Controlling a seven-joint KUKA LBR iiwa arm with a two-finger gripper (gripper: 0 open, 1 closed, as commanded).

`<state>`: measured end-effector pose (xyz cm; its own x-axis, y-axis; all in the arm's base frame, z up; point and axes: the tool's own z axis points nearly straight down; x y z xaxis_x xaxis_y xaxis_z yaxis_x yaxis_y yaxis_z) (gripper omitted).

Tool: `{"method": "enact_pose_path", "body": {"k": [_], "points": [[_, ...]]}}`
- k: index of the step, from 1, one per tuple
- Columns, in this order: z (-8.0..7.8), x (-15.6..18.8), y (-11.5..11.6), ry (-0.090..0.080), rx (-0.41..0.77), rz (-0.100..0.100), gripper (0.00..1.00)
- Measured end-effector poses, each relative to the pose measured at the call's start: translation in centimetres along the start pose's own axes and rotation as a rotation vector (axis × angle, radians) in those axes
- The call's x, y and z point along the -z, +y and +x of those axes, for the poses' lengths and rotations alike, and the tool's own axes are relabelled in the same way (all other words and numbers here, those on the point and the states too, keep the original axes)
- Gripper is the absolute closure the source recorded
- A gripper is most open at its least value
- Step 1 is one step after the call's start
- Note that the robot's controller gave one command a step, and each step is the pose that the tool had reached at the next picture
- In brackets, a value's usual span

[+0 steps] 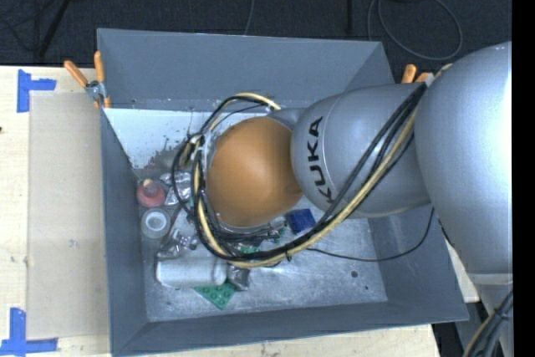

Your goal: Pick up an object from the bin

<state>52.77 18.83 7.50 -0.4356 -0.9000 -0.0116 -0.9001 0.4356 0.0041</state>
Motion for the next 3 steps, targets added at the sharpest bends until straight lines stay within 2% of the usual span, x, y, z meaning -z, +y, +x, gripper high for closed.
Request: {"method": "enact_pose_path", "body": {"k": [1, 2, 3], "points": [[5.3, -0.2, 0.4, 0.000, -0.052, 0.009, 0.00], [4.9, 0.1, 0.3, -0.007, -0.056, 0.011, 1.00], [4.7, 2.9, 0.4, 0.009, -0.059, 0.005, 1.00]]}}
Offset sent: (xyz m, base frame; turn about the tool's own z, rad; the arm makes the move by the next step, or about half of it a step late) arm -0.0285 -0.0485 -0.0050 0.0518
